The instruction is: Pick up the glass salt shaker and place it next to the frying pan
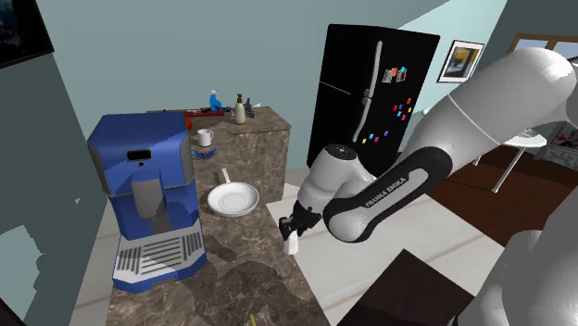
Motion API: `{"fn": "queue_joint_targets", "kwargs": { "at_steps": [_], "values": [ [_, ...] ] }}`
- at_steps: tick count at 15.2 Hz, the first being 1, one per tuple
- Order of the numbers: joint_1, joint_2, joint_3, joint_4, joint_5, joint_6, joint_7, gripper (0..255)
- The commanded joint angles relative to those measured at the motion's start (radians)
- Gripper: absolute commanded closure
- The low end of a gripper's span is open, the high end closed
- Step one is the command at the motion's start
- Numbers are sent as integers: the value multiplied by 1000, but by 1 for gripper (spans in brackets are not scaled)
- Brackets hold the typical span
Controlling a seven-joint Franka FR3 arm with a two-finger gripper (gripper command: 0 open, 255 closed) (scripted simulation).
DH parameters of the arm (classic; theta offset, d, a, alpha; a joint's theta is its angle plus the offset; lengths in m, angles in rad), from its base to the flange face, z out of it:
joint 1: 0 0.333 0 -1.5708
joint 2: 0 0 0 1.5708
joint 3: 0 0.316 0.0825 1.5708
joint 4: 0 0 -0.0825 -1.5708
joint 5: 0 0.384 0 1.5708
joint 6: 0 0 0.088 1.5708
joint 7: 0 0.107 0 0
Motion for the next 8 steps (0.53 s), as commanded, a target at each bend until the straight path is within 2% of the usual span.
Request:
{"fn": "queue_joint_targets", "kwargs": {
  "at_steps": [1,4,8],
  "values": [
    [3,-30,2,1,20,-32,-14,255],
    [6,-60,0,6,36,-66,-26,255],
    [-25,49,-35,143,45,-94,-104,255]
  ]
}}
